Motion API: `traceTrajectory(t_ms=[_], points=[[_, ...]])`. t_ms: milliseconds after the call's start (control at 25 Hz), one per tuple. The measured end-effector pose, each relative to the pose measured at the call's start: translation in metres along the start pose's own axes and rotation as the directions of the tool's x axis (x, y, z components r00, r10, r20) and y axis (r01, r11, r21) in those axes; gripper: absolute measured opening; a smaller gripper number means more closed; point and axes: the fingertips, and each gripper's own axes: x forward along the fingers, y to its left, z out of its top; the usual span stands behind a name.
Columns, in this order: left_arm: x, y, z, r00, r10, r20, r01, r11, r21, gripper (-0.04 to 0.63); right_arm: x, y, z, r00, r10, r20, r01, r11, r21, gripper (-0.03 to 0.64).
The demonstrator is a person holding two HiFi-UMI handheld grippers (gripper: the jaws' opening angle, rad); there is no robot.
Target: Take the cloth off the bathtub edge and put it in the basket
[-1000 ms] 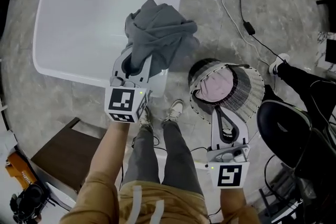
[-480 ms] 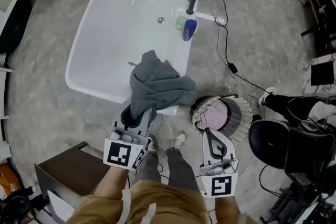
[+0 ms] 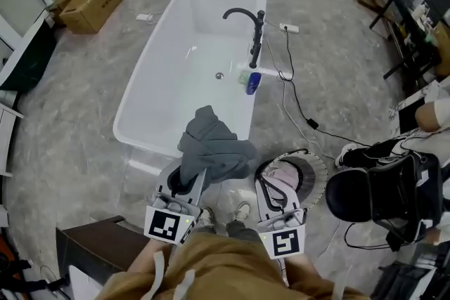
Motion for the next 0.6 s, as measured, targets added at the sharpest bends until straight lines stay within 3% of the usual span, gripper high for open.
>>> traceTrajectory(t_ms=[240,600], points=[[-0.022,0.002,0.024,0.998,-0.015,0.053,0.015,1.0,-0.001,0.1,-0.002,0.015,0.03,0.999,-0.01,0.051,0.012,0.999,-0.044,0.006],[-0.036,-0.003,0.038,0.992,-0.056,0.112,0.055,0.998,0.013,0.1,-0.014,0.008,0.045,0.991,-0.092,0.097,0.098,0.993,-0.065,0.006]])
